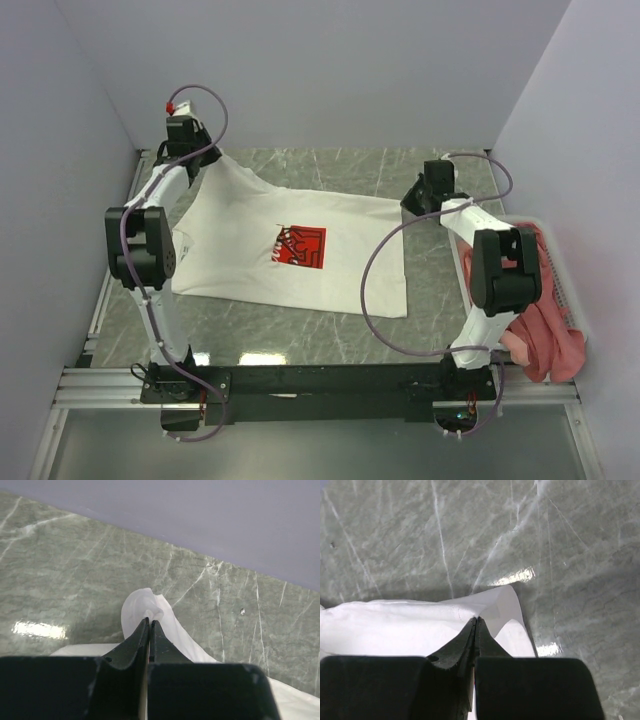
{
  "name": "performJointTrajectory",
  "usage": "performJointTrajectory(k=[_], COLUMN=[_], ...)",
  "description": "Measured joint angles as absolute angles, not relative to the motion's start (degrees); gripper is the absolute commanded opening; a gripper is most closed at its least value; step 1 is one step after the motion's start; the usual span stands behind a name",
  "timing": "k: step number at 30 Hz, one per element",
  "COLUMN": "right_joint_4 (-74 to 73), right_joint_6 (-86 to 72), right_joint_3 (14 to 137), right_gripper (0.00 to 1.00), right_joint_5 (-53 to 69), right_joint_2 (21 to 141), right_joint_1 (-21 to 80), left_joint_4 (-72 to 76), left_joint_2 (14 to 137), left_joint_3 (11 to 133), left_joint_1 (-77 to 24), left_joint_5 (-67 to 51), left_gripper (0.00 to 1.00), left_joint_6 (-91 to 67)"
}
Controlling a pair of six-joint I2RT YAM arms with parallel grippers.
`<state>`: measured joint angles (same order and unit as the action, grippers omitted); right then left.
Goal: Fold and stack the t-shirts
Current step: Fold the tshirt
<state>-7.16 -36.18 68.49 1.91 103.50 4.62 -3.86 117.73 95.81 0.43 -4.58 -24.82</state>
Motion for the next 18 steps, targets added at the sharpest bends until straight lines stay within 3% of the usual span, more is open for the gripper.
performJointTrajectory(k=[18], right_joint_4=[-3.4], right_joint_6=[-38.8], right_joint_3=[52.7], right_gripper=[0.0], right_joint_5=[2.1], right_joint_2=[89.9], right_joint_1=[5.3], left_joint_4=[-5.5], left_joint_2=[102.8], left_joint_3=[80.2], left_joint_1=[2.7], left_joint_5=[-1.0], left_gripper=[0.0], left_joint_6=[-32.8])
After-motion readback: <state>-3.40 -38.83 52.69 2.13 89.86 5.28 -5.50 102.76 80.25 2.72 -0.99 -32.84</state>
